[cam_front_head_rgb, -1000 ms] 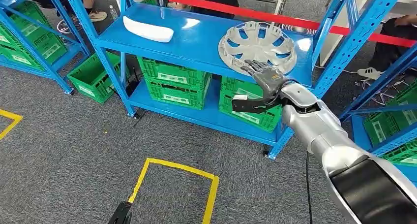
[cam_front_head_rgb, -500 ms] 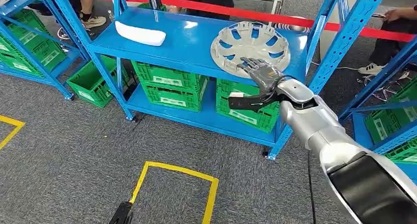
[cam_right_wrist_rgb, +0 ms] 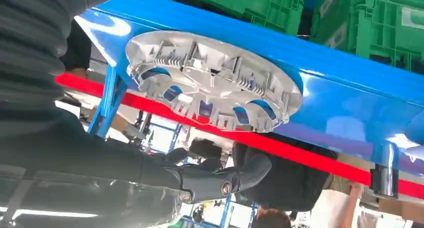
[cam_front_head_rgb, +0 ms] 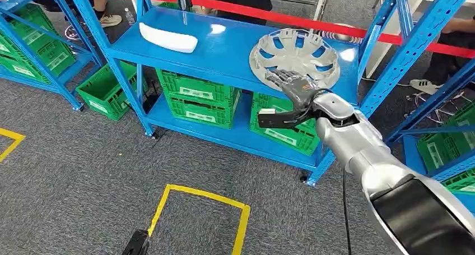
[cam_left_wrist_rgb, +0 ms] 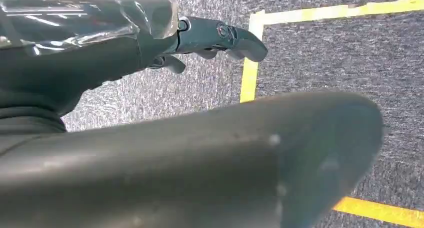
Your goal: Take the parts from the cabinet and place them on the table.
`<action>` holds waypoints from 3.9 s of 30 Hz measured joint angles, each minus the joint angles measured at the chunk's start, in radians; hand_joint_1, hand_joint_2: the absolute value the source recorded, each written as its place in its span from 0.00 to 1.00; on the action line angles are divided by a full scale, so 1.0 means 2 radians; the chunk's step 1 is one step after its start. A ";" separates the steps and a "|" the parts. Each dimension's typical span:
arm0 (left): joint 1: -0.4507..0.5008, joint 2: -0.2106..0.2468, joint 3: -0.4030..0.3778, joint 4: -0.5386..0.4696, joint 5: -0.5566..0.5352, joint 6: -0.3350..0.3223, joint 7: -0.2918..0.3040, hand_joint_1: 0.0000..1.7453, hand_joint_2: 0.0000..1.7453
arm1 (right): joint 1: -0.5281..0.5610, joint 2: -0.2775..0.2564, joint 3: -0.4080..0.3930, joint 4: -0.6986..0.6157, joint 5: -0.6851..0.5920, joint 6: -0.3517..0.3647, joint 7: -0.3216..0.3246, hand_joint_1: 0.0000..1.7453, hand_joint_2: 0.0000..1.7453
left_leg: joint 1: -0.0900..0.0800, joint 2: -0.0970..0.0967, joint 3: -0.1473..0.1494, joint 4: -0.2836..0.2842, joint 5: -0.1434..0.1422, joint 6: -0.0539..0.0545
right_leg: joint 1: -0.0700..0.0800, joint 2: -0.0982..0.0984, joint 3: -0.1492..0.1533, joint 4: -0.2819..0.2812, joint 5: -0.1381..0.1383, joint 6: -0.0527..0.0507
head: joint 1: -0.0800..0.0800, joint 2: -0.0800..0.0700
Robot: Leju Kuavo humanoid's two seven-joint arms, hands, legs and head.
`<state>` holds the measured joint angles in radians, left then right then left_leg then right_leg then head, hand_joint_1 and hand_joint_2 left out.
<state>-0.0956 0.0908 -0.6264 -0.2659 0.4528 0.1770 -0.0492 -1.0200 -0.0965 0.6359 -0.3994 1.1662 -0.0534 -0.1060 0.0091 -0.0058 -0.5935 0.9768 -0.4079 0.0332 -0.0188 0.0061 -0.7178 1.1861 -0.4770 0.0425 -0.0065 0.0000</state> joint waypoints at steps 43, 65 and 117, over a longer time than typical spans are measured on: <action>0.002 0.022 0.024 0.005 -0.003 0.017 -0.013 0.00 0.00 | -0.007 -0.005 0.006 0.014 -0.011 0.027 0.007 0.00 1.00 | 0.003 0.001 -0.083 0.168 -0.077 -0.028 | 0.001 0.002 0.061 -0.103 0.030 -0.026 | -0.001 0.000; -0.005 0.021 0.024 0.004 -0.037 0.006 0.001 0.00 0.00 | -0.003 -0.031 0.003 0.018 -0.016 0.028 0.021 0.00 1.00 | -0.004 -0.001 -0.002 0.008 -0.007 -0.010 | 0.004 -0.001 0.051 -0.097 0.032 -0.007 | 0.000 0.000; 0.007 0.014 0.051 0.002 -0.038 0.002 -0.004 0.00 0.00 | 0.008 -0.018 0.004 0.018 -0.013 0.028 0.007 0.00 1.00 | -0.004 0.002 -0.009 0.006 0.002 -0.005 | 0.008 0.003 0.065 -0.100 0.022 -0.013 | -0.001 0.000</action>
<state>-0.0825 0.1186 -0.5238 -0.2625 0.3761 0.1820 -0.0576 -1.0032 -0.1324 0.6447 -0.3639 1.1410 0.0019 -0.0916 0.0017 -0.0012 -0.6117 0.9883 -0.4047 0.0224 -0.0024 0.0122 -0.5880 0.9869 -0.4336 0.0170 -0.0076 0.0000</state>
